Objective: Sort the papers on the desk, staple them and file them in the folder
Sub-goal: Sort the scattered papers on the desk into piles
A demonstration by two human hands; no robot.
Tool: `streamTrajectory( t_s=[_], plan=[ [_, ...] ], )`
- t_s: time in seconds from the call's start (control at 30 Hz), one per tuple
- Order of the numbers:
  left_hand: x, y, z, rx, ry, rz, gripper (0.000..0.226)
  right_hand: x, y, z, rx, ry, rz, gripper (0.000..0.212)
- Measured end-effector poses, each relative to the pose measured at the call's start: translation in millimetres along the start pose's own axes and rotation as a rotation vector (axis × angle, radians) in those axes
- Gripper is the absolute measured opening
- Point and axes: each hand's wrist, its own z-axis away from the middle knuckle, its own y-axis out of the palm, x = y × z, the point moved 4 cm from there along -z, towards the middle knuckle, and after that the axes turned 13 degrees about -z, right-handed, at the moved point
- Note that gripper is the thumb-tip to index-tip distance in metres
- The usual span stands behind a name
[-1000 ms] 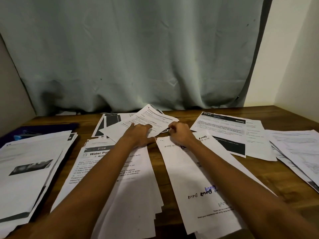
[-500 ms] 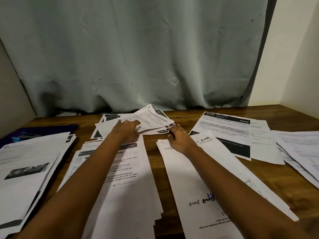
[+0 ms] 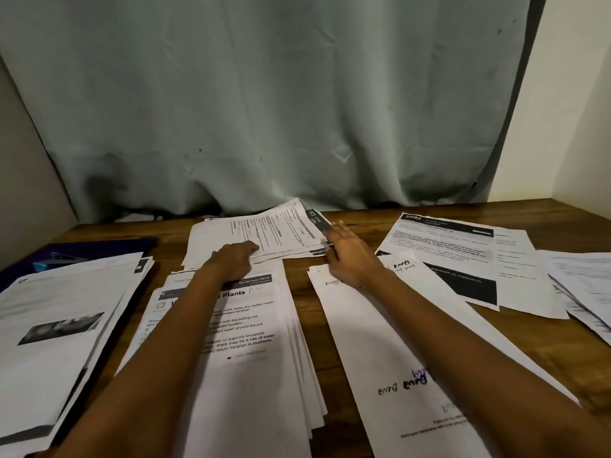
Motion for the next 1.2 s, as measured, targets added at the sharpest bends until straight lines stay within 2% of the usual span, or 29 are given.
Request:
streamTrajectory(
  t_s=[0.13, 0.3, 0.5, 0.63, 0.83, 0.97, 1.2],
  plan=[
    [11, 8, -1, -0.074, 0.021, 0.089, 0.045, 8, 14, -20, 0.184, -0.049, 0.094, 0.053],
    [15, 13, 2, -0.193, 0.079, 0.145, 0.036, 10, 27, -28, 0.365, 0.044, 0.193, 0.05],
    [14, 14, 3, -0.21, 0.116, 0.119, 0.034, 11, 34, -27, 0.312, 0.114, 0.193, 0.05],
    [10, 7, 7, -0.182, 0.121, 0.054, 0.039, 10, 35, -29, 0.344, 0.13, 0.154, 0.05],
    [-27, -30, 20, -0.276, 0.154, 0.027, 0.042, 12, -1, -16, 0.072, 0.095, -0.075, 0.047],
    [-77, -41, 33, -0.295, 0.235, 0.065, 0.043, -4, -31, 9, -0.019, 0.214, -0.188, 0.033],
    [-168, -26, 64, -0.25, 0.402, 0.136, 0.045, -60, -96, 75, -0.291, 0.452, -0.039, 0.038]
  ],
)
